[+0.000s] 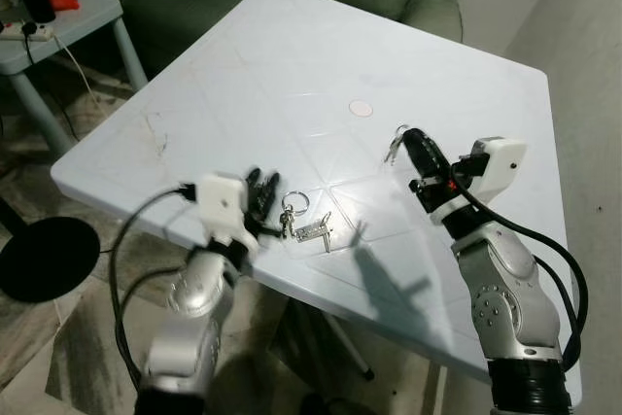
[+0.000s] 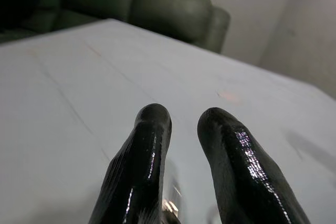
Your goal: Hang keys on a hook
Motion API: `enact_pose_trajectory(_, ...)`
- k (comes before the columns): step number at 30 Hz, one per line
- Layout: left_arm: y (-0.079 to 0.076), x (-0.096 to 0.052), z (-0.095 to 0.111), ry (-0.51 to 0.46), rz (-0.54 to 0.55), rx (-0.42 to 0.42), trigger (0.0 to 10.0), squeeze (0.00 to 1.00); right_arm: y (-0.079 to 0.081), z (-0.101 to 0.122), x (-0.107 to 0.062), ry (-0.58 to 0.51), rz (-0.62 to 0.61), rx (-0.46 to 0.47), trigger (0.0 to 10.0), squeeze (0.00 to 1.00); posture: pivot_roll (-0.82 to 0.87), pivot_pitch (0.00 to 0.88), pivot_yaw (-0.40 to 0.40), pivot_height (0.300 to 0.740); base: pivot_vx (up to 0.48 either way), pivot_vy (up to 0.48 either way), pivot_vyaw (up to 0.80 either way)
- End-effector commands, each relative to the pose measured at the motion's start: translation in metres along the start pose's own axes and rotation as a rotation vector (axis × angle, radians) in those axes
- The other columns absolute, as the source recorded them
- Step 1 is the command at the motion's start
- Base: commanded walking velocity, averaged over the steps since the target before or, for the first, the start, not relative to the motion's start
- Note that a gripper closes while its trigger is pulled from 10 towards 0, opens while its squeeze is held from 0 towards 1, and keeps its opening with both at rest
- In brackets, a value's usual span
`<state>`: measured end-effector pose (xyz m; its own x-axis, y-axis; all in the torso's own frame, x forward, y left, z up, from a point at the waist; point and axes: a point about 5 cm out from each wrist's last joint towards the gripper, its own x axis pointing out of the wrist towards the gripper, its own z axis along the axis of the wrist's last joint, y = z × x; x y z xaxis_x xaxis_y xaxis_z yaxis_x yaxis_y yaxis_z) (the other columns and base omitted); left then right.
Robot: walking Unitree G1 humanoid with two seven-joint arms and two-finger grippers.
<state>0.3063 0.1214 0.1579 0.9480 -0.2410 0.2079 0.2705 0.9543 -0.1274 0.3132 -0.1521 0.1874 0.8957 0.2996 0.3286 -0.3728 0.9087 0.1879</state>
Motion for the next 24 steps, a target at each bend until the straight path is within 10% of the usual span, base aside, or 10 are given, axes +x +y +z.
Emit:
enact_pose_trajectory(1,0.005,0.001,0.000,0.007,0.017,-0.028,10.0,0.00,-0.007,0.005,0.000,-0.030,-0.047,-0.033,0.0,0.00,-0.03,0.059,-0.108,0.740,0.000,0.000,0.00)
enact_pose_trajectory(2,0.007,0.002,0.001,0.000,0.017,-0.033,10.0,0.00,-0.007,0.005,0.000,-0.034,-0.056,-0.040,0.4,0.00,-0.03,0.059,-0.108,0.740,0.000,0.000,0.00)
enact_pose_trajectory(5,0.016,0.003,0.007,-0.020,0.019,-0.030,10.0,0.00,-0.009,0.003,-0.002,-0.026,-0.091,-0.094,10.0,0.00,-0.04,0.031,-0.090,0.740,0.000,0.000,0.00)
enact_pose_trajectory(24,0.043,-0.003,0.000,0.015,0.110,-0.066,10.0,0.00,-0.005,-0.026,-0.009,0.073,-0.177,-0.244,10.0,0.00,-0.02,0.000,-0.072,0.740,0.000,0.000,0.00)
